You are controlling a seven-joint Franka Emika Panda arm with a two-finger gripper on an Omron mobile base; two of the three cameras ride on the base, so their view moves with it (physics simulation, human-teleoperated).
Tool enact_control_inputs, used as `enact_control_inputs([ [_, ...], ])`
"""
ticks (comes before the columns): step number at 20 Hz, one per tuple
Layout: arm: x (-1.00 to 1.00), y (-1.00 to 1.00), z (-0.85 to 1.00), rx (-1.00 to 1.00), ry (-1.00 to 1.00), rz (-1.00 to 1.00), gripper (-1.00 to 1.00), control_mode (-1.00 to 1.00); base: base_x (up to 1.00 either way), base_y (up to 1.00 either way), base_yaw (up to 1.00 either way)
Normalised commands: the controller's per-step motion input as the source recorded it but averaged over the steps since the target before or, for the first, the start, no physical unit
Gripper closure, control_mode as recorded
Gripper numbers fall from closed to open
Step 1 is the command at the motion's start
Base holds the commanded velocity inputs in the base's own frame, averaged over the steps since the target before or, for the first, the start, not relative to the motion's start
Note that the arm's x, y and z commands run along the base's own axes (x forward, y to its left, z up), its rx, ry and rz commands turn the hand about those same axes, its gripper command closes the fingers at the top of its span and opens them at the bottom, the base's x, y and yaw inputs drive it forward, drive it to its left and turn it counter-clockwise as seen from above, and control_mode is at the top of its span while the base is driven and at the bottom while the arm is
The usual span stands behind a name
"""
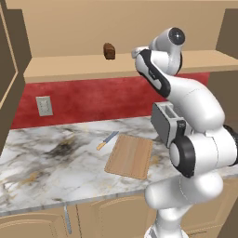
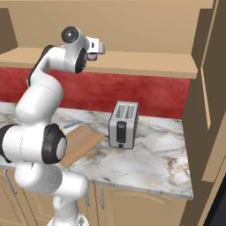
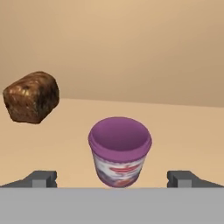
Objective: Pick the bread, place it on the cutting board, pick the jam, place it on the counter, and close the cabinet.
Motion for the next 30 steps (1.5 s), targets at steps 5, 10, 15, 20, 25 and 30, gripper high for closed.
enact_control_inputs([
  [5, 0.15, 0.0, 0.0, 0.0, 0.0, 0.0, -1.0, -1.0, 0.0, 0.0, 0.0],
  [10, 0.16, 0.0, 0.0, 0.0, 0.0, 0.0, -1.0, -1.0, 0.0, 0.0, 0.0],
  [15, 0.12, 0.0, -0.01, 0.0, 0.0, 0.0, -1.0, -1.0, 0.0, 0.0, 0.0],
  [20, 0.03, 0.0, -0.1, 0.0, 0.0, 0.0, -1.0, -1.0, 0.0, 0.0, 0.0],
  [25, 0.0, 0.0, -0.14, 0.0, 0.0, 0.0, -1.0, -1.0, 0.0, 0.0, 0.0],
  [30, 0.08, 0.0, -0.03, 0.0, 0.0, 0.0, -1.0, -1.0, 0.0, 0.0, 0.0],
])
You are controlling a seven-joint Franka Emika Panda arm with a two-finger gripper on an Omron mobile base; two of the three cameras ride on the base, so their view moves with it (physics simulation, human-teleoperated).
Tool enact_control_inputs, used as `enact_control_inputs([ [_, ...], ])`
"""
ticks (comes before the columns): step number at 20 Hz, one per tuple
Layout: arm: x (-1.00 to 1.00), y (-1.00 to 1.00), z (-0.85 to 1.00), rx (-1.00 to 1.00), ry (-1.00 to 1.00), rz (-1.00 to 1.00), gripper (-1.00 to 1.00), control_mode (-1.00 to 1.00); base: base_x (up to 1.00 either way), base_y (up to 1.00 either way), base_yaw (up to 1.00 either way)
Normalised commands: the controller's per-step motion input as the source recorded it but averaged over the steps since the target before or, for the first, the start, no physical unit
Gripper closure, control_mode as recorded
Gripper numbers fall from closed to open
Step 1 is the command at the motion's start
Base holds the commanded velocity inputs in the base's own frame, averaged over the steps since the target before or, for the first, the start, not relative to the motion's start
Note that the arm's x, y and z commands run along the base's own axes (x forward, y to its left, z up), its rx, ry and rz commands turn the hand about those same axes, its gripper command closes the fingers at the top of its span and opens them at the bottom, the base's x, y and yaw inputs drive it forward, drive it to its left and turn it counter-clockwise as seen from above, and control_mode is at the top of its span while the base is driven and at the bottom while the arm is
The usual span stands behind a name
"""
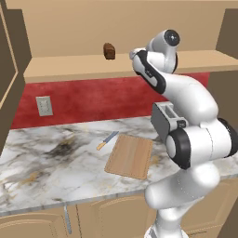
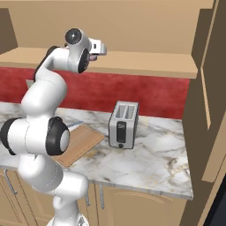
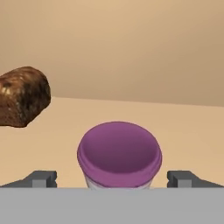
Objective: Pick the bread, place it on the cutting board, pick the jam, place it on the counter, and close the cabinet.
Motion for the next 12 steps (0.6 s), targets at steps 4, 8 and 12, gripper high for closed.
enact_control_inputs([
  [4, 0.22, 0.0, 0.0, 0.0, 0.0, 0.0, -1.0, -1.0, 0.0, 0.0, 0.0],
  [8, 0.24, 0.0, 0.0, 0.0, 0.0, 0.0, -1.0, -1.0, 0.0, 0.0, 0.0],
  [12, 0.12, 0.0, 0.0, 0.0, 0.0, 0.0, -1.0, -1.0, 0.0, 0.0, 0.0],
])
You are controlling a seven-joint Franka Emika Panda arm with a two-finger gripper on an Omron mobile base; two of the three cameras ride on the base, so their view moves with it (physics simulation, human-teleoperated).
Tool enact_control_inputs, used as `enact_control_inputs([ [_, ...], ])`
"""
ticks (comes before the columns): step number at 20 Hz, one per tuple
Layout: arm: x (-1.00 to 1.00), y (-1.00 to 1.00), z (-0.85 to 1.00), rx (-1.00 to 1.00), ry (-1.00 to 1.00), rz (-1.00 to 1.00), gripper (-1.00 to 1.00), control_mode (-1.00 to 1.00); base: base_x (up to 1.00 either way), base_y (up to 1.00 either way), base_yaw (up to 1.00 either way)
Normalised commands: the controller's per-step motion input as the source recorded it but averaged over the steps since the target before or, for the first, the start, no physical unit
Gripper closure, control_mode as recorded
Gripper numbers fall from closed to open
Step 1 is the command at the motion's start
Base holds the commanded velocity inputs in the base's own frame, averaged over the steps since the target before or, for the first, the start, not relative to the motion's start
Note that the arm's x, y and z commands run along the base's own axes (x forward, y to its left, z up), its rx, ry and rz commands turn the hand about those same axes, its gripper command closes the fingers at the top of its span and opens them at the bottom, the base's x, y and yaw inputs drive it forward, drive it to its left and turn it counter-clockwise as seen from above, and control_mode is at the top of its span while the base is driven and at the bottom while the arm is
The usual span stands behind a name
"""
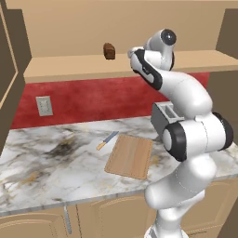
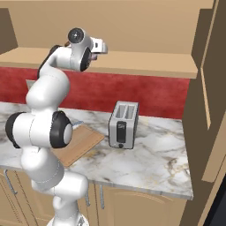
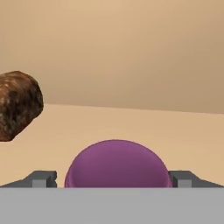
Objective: Pick the bread, place it on the cutting board, pick the jam, place it on the counter, and close the cabinet.
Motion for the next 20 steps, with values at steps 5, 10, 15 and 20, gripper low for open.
enact_control_inputs([
  [5, 0.05, 0.0, 0.0, 0.0, 0.0, 0.0, 1.0, -1.0, 0.0, 0.0, 0.0],
  [10, 0.0, 0.0, 0.0, 0.0, 0.0, 0.0, 1.0, -1.0, 0.0, 0.0, 0.0],
  [15, -0.21, -0.05, 0.0, 0.0, 0.0, 0.0, 1.0, -1.0, 0.0, 0.0, 0.0],
  [20, -0.43, -0.15, -0.02, 0.01, 0.0, 0.0, 1.0, -1.0, 0.0, 0.0, 0.0],
])
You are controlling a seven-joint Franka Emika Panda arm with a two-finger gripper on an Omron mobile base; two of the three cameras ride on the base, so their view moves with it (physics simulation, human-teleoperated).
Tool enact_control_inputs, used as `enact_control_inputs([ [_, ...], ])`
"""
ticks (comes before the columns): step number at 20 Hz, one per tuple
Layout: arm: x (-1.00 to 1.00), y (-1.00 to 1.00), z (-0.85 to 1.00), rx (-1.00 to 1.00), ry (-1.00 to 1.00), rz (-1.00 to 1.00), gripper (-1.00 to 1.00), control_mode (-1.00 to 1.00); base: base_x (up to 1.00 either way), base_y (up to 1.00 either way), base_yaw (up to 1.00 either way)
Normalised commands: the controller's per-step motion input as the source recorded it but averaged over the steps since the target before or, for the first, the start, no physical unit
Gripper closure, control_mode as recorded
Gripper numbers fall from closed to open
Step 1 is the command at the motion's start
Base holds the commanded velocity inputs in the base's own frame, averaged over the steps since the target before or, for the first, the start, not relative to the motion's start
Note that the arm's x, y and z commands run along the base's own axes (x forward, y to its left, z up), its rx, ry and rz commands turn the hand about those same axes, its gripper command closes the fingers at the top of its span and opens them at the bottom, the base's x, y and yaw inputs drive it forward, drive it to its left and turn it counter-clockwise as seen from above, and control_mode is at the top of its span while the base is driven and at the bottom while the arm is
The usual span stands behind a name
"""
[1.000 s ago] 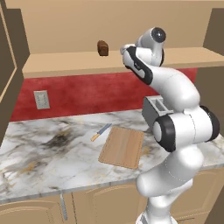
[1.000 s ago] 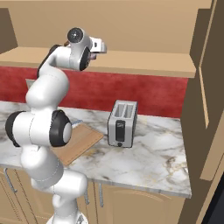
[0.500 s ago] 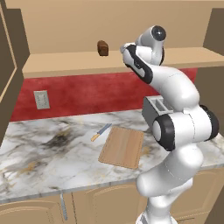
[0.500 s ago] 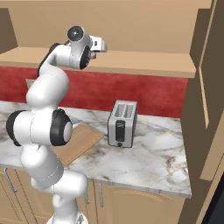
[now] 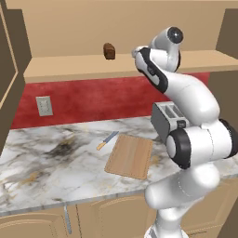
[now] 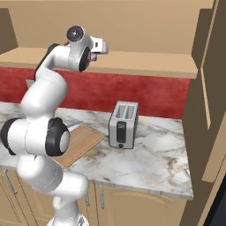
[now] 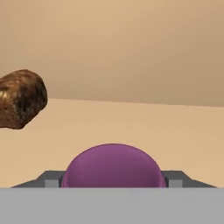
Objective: Pick the bread, place it on the cutting board, pick the jam, place it on the counter, and close the cabinet.
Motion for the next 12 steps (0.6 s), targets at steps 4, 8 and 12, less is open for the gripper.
enact_control_inputs([
  [4, -0.55, -0.23, -0.06, 0.04, 0.0, 0.0, 1.0, -1.0, 0.0, 0.0, 0.0],
  [8, -0.59, -0.27, -0.08, 0.04, -0.01, 0.0, 1.0, -1.0, 0.0, 0.0, 0.0],
  [12, -0.58, -0.26, -0.08, 0.02, -0.02, 0.0, 1.0, -1.0, 0.0, 0.0, 0.0],
])
